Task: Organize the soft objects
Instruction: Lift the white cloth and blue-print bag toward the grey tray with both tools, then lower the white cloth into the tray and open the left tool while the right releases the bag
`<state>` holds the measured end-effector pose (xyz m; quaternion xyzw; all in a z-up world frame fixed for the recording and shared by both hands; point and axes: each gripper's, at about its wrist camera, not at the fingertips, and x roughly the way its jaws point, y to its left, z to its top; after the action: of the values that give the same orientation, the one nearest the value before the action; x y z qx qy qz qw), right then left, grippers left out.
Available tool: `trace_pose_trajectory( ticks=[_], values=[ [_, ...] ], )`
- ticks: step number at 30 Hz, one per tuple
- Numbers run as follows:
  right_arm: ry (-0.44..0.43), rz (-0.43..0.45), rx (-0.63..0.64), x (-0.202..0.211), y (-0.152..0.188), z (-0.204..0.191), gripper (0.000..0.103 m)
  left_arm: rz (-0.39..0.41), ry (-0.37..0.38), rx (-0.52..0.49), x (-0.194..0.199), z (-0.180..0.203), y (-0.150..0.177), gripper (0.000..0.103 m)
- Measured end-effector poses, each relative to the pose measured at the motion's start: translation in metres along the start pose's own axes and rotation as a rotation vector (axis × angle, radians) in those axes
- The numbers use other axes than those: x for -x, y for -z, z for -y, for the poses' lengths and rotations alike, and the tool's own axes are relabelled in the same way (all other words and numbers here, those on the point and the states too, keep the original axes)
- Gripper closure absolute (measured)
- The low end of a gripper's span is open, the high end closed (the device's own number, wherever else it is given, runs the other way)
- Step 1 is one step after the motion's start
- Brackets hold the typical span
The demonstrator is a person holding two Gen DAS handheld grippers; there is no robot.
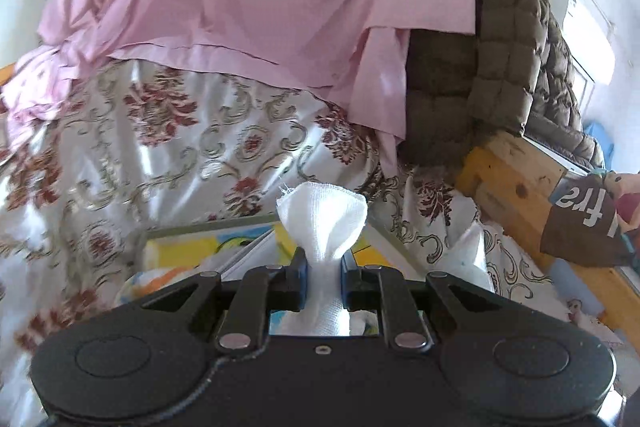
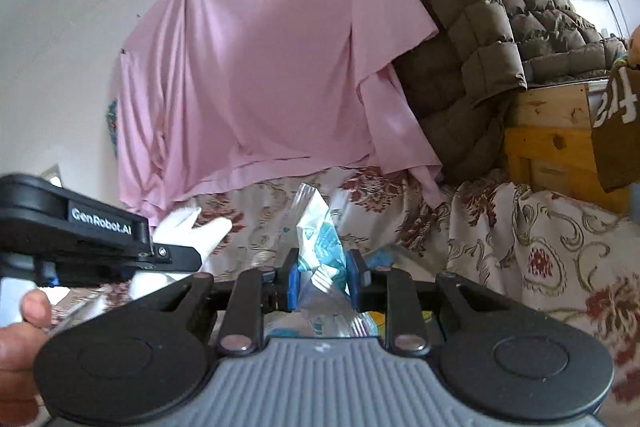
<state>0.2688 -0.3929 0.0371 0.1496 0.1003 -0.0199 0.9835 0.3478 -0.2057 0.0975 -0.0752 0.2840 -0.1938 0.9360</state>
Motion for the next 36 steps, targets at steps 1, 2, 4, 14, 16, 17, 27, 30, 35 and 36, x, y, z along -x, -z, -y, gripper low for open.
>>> trace_pose_trajectory(
  ticks=[1, 2, 4, 14, 16, 17, 27, 30, 35, 36],
  values=[
    [0.006, -0.002, -0.013, -0.01, 0.0, 0.005, 0.077, -0.01, 0.008, -0.003, -0.01, 0.002, -0.003, 0.086],
    [0.013, -0.004, -0.022, -0.018, -0.001, 0.009, 0.077, -0.018, 0.012, -0.009, -0.022, 0.004, -0.006, 0.086],
    [0.027, -0.015, -0.042, -0.034, -0.001, 0.018, 0.077, -0.029, 0.017, -0.024, -0.04, 0.009, -0.009, 0.086],
    [0.087, -0.087, -0.064, -0.093, 0.01, 0.056, 0.076, -0.105, 0.034, -0.045, -0.125, 0.025, 0.004, 0.085],
    [0.092, -0.095, -0.016, -0.098, 0.011, 0.051, 0.076, -0.116, 0.033, -0.052, -0.132, 0.025, 0.007, 0.084],
    [0.098, -0.099, -0.001, -0.101, 0.012, 0.049, 0.076, -0.124, 0.031, -0.058, -0.135, 0.025, 0.009, 0.084],
    [0.077, -0.114, -0.02, -0.106, 0.013, 0.047, 0.074, -0.159, 0.01, -0.069, -0.146, 0.019, 0.016, 0.08],
    [0.068, -0.115, -0.028, -0.106, 0.012, 0.049, 0.074, -0.16, 0.0, -0.064, -0.146, 0.017, 0.017, 0.08],
    [0.047, -0.124, -0.038, -0.106, 0.01, 0.049, 0.069, -0.164, -0.013, -0.051, -0.144, 0.014, 0.018, 0.072],
    [0.048, -0.125, -0.036, -0.106, 0.01, 0.048, 0.067, -0.163, -0.015, -0.047, -0.143, 0.014, 0.019, 0.068]
  ],
)
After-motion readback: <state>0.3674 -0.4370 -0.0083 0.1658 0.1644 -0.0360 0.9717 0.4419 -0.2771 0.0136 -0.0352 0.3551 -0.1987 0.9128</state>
